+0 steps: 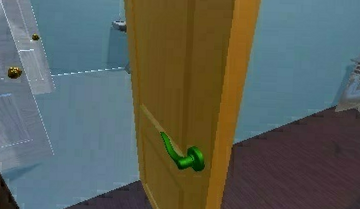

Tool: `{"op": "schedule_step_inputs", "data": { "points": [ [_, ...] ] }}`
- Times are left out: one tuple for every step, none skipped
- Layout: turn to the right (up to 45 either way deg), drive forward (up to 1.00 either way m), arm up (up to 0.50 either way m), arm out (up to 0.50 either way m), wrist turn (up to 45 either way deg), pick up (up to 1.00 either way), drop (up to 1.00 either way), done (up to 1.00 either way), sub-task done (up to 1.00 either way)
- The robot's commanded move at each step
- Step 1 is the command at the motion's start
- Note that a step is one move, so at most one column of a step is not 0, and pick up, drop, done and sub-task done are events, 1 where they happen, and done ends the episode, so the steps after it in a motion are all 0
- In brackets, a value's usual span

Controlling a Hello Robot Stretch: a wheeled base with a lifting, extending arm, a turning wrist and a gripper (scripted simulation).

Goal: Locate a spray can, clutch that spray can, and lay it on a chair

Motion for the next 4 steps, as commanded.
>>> {"op": "schedule_step_inputs", "data": {
  "points": [
    [0.0,0.00,0.00,0.00,45.0,0.00,0.00,0.00,0.00],
    [0.0,0.00,-0.32,0.00,0.0,0.00,0.00,0.00,0.00],
    [0.0,0.00,-0.32,0.00,0.0,0.00,0.00,0.00,0.00],
    [0.0,0.00,0.00,0.00,0.0,0.00,1.00,0.00,0.00]
  ]
}}
